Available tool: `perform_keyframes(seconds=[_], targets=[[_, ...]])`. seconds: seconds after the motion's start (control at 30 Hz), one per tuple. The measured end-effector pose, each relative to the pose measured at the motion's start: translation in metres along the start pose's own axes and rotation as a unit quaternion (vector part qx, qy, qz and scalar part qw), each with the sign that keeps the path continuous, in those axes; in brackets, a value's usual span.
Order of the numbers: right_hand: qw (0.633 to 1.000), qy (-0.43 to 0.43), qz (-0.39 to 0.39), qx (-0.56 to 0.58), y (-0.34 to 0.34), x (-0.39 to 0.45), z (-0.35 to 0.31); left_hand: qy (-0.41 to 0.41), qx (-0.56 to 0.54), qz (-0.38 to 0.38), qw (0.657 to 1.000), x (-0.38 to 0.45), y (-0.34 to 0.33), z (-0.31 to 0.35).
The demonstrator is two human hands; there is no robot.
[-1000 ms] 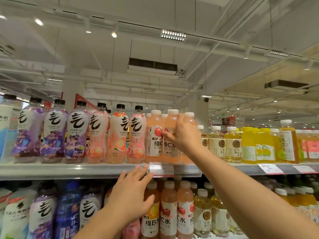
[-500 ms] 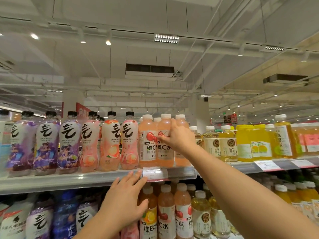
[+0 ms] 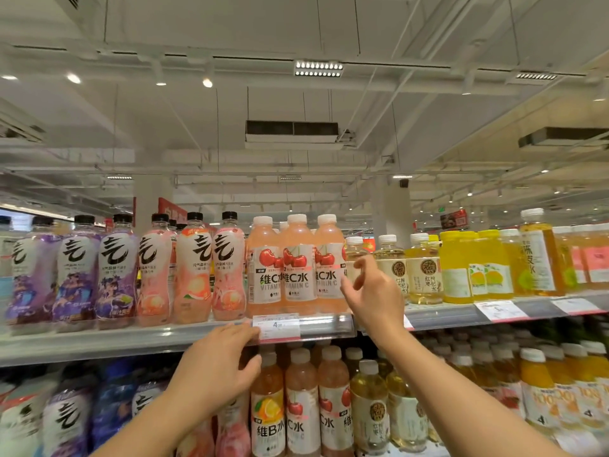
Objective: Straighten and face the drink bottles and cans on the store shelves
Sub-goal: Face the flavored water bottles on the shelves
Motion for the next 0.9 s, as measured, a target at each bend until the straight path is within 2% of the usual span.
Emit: perform_keyframes(seconds=[0.13,0.23,0.57,0.73,0.9], targets=[[0.998,-0.04,-0.031,-0.032,-0.008,-0.012,0.017,0.058,-0.079,0.128,0.987,0.022,0.014,0.009],[0.995,-0.035,-0.076,-0.054,-0.013,-0.008,0.021,0.089,-0.089,0.183,0.975,0.044,0.023,0.026],[0.987,-0.054,-0.149,-0.005,-0.028,-0.005,0.033,0.171,-0.119,0.184,0.961,0.094,0.017,0.036],[0.988,-0.049,-0.149,0.004,-0.03,-0.003,0.037,0.198,-0.117,0.183,0.956,0.105,0.013,0.035],[0.986,-0.04,-0.162,0.023,-0.029,-0.001,0.04,0.224,-0.16,0.173,0.946,0.111,0.02,0.041]])
Point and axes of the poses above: each hand's wrist, its own x-axis towards the middle knuckle, its own y-axis out of the back of the hand, z = x × y, the point moved 2 cm from there along x, towards the middle knuckle, and after that the axes turned 2 degrees about z, right-handed, at the moved point
